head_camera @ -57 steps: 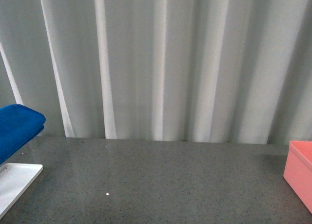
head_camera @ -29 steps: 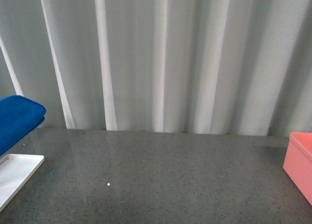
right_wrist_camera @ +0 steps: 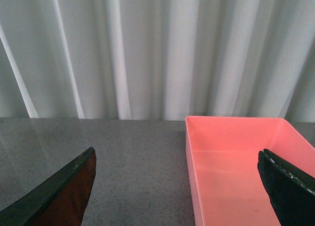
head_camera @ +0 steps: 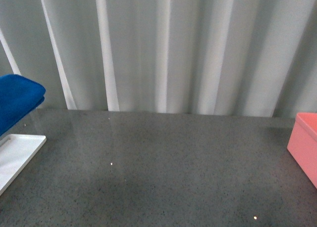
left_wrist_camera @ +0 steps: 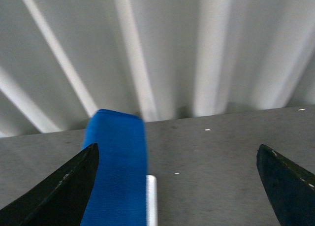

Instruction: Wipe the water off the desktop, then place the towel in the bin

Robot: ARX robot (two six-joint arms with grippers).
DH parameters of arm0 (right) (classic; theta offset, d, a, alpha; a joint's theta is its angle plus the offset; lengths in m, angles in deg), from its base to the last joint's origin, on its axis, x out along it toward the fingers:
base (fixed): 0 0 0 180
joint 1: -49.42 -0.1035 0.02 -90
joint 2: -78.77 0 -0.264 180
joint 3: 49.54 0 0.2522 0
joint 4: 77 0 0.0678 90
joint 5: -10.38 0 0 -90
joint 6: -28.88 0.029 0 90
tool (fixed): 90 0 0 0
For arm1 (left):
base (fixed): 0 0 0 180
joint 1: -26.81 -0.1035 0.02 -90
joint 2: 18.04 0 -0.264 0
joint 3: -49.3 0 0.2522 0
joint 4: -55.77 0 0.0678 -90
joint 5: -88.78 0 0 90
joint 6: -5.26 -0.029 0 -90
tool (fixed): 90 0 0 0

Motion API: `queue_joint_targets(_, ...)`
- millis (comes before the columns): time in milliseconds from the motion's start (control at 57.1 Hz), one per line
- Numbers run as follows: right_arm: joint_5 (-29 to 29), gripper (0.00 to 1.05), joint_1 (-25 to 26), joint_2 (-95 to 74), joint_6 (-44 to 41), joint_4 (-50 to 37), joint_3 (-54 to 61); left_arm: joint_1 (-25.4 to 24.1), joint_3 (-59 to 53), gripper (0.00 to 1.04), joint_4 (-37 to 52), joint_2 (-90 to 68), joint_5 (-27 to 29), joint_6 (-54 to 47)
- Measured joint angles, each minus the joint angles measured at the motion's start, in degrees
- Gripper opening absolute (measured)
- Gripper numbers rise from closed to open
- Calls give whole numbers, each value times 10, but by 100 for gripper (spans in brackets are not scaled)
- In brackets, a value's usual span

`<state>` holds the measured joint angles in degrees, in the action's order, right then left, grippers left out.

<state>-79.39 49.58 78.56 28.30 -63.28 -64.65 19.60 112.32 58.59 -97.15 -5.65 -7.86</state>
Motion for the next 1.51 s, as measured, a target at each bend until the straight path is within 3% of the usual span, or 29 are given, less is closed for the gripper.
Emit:
queue_joint_targets(193,0,98,0,0,0,0,0,-26,137,98,-173,-124,75,-71)
queue_joint_targets(368,0,98,0,0,0,0,0,-23,152,98,-210,-146,79,-90)
queue_joint_targets(1017,0,98,0,0,0,0,0,-18,196,98,-182,-270,61,-48)
queue_joint_targets(1507,0,98,0,0,0,0,0,-20,148,98,-104,-297,86,-52)
